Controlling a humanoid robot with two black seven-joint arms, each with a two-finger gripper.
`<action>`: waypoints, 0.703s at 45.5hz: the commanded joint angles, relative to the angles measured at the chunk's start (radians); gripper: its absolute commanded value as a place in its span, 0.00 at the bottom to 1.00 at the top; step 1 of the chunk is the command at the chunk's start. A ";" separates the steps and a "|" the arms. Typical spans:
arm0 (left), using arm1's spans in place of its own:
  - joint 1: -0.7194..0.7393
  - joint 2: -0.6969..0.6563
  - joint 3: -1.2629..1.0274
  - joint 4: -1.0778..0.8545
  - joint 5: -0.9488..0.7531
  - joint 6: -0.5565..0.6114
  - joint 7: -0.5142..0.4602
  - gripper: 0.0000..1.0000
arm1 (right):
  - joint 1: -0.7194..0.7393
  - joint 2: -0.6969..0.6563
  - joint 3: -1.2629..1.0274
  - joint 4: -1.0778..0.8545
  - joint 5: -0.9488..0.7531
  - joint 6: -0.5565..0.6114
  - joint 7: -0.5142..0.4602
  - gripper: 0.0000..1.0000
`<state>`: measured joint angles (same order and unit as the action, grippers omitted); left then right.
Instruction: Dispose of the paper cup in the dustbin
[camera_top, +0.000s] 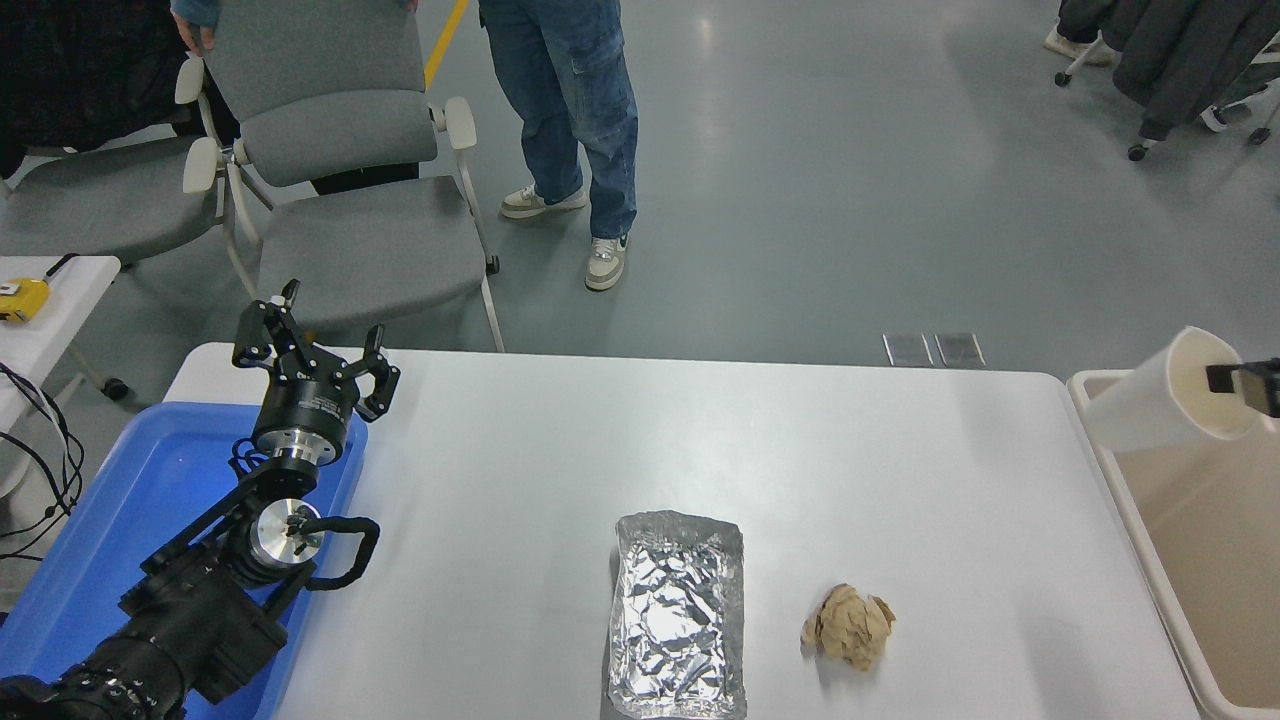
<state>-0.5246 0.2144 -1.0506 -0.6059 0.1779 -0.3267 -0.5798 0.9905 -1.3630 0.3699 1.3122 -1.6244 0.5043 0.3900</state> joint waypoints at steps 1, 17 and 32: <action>0.000 0.000 0.000 0.000 0.000 0.000 0.000 1.00 | -0.004 0.108 -0.051 -0.270 0.000 -0.047 0.024 0.00; 0.000 0.000 0.000 0.000 0.000 0.000 0.000 1.00 | -0.088 0.401 -0.207 -0.766 0.199 -0.228 0.046 0.00; 0.000 0.000 0.000 0.000 0.000 0.000 0.000 1.00 | -0.190 0.725 -0.307 -1.294 0.432 -0.329 0.099 0.00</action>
<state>-0.5247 0.2148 -1.0506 -0.6059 0.1780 -0.3267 -0.5798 0.8735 -0.8491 0.1493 0.3665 -1.3650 0.2634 0.4654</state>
